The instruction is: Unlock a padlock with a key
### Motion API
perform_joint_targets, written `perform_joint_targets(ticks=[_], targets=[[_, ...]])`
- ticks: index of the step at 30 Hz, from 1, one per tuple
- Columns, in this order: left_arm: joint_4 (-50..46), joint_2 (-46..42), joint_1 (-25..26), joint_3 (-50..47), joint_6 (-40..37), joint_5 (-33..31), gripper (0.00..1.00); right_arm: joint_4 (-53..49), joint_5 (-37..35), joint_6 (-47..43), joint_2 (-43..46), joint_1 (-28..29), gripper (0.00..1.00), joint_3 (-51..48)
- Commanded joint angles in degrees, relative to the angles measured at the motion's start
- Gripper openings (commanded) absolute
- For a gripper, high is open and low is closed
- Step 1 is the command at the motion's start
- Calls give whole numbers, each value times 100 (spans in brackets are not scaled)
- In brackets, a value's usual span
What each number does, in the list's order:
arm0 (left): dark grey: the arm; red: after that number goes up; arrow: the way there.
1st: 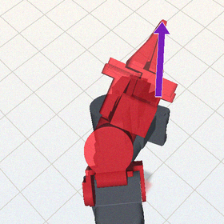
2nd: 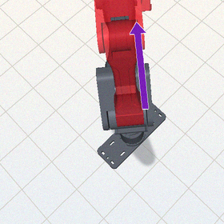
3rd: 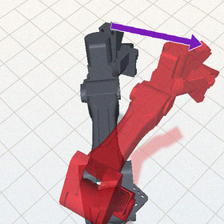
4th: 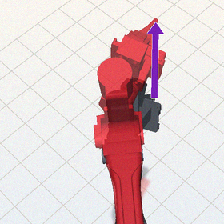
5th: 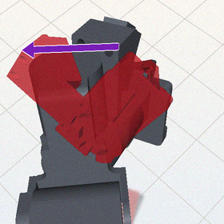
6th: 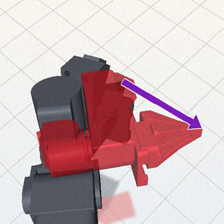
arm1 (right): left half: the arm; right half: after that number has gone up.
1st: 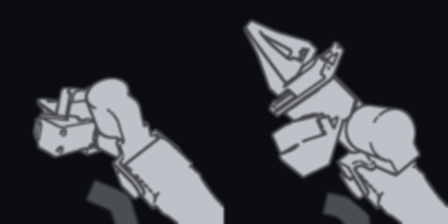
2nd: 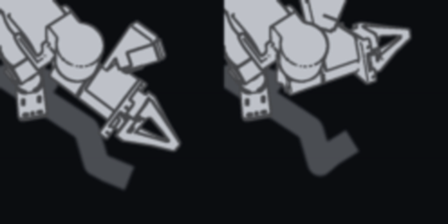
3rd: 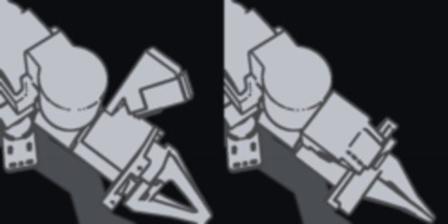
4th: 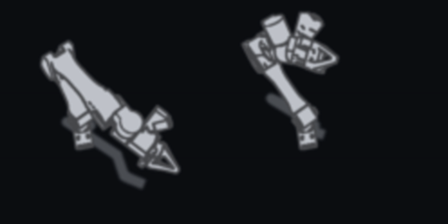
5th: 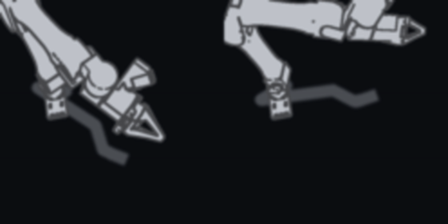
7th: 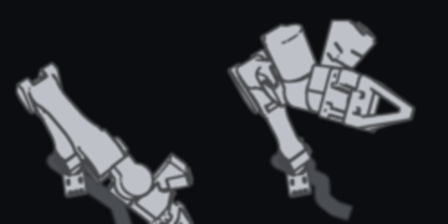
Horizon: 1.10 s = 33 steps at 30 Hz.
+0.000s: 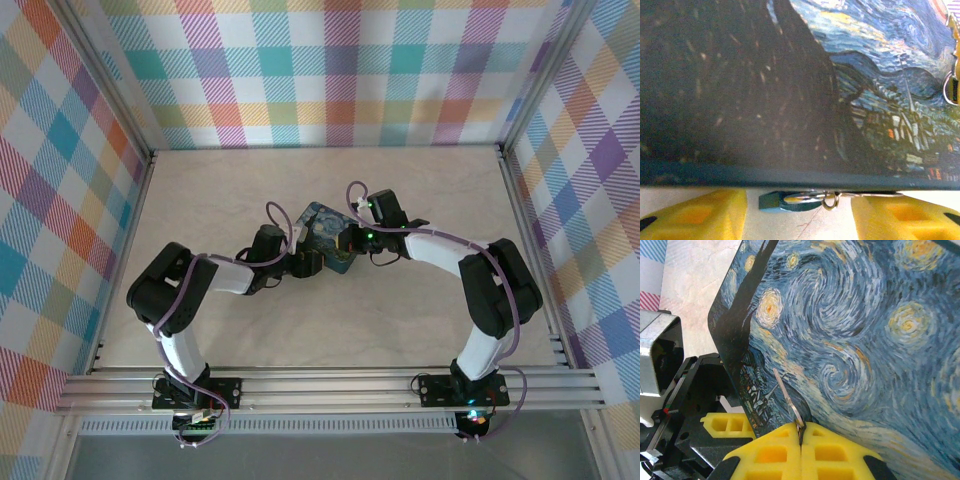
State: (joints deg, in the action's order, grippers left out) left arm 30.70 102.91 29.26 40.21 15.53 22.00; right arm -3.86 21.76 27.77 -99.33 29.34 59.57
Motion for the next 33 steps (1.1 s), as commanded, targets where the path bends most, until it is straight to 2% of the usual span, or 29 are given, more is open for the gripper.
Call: perform_joint_targets(ticks=[1,17,27,33], targets=[[301,238,91,88,63,306,54,-433,-107,-92,-149,45,0,-200],[248,180,458,229,209,-27,42,-405,-68,-61,-142,41,0,-203],[668,152,447,26,650,-482,44,-414,-58,-62,-128,45,0,-191],[1047,184,315,-116,1048,-512,44,-418,-58,-67,-113,45,0,-200]])
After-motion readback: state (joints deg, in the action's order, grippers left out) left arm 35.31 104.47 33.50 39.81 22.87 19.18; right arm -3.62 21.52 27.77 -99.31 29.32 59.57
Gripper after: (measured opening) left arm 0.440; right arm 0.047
